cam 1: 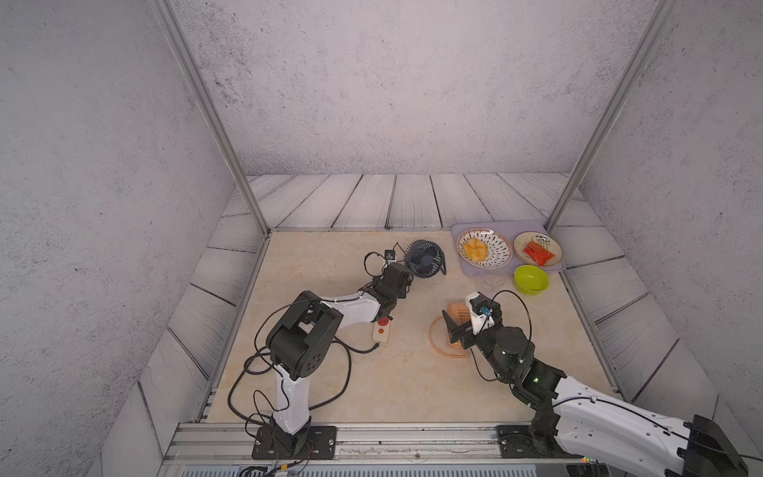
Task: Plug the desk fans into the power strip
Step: Insert the plug into the socket.
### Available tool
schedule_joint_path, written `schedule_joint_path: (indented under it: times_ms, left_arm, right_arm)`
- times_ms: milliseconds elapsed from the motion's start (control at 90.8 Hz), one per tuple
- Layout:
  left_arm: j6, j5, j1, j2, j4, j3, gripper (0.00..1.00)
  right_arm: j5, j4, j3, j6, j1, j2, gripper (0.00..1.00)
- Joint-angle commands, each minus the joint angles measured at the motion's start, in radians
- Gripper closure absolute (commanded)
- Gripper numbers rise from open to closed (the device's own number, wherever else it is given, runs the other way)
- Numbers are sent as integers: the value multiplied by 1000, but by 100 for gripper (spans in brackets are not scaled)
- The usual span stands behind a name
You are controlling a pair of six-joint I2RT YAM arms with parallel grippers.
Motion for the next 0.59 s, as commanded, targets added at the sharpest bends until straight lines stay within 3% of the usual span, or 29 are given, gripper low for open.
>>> schedule_joint_path:
  times_ms: [0, 132, 341, 451, 583]
  left_arm:
    - [30, 68, -75, 150, -279, -27, 100]
    - [-24, 91, -53, 181, -300, -29, 100]
    - [-112, 134, 25, 33, -71, -282, 100]
    - [-126, 178, 56, 102, -118, -226, 100]
    - [-112, 176, 32, 197, -206, -115, 100]
  right_arm:
    - [22, -6, 4, 0, -1, -18, 1]
    - [28, -30, 16, -18, -1, -35, 1]
    - [44, -49, 20, -44, -5, -65, 1]
    - [41, -42, 16, -38, -6, -65, 1]
    - [48, -57, 19, -27, -5, -79, 1]
